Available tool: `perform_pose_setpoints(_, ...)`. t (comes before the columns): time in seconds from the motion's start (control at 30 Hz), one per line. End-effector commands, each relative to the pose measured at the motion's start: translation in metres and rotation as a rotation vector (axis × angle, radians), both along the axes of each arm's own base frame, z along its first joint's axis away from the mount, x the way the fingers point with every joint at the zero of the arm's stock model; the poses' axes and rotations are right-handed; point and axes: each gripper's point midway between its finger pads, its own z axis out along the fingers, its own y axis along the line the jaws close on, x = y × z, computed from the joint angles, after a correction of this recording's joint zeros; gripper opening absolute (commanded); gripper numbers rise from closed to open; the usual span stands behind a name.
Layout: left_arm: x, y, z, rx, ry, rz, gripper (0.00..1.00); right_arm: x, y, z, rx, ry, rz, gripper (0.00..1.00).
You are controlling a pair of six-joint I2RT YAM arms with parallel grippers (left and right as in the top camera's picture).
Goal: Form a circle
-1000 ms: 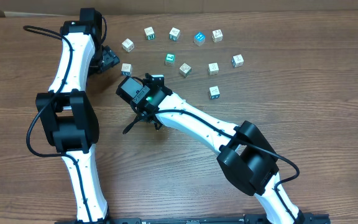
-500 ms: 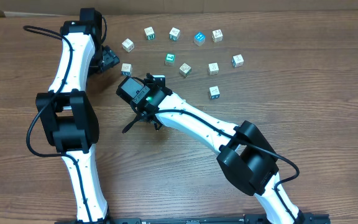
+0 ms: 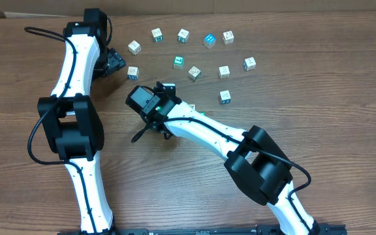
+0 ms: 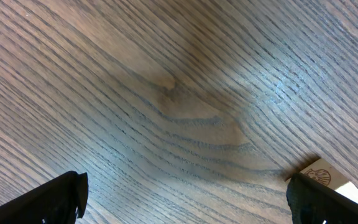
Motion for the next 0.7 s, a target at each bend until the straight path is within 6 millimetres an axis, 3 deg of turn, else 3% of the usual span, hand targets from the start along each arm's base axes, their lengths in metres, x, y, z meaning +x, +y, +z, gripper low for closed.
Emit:
perform_pose_setpoints(0.0,0.0018,-0.0054,0.0158,-0.001,-0.030,-0.029,1.00,0.0009,-0.0033,-0.0065,-0.011,-0.001,-0.014,0.15)
perform_pose_setpoints(0.67,0.0018,-0.0054,0.0158,-0.001,-0.030,-0.029,1.00,0.0033,-0.0120,-0.0052,-0.054,-0.023,-0.024,0.15)
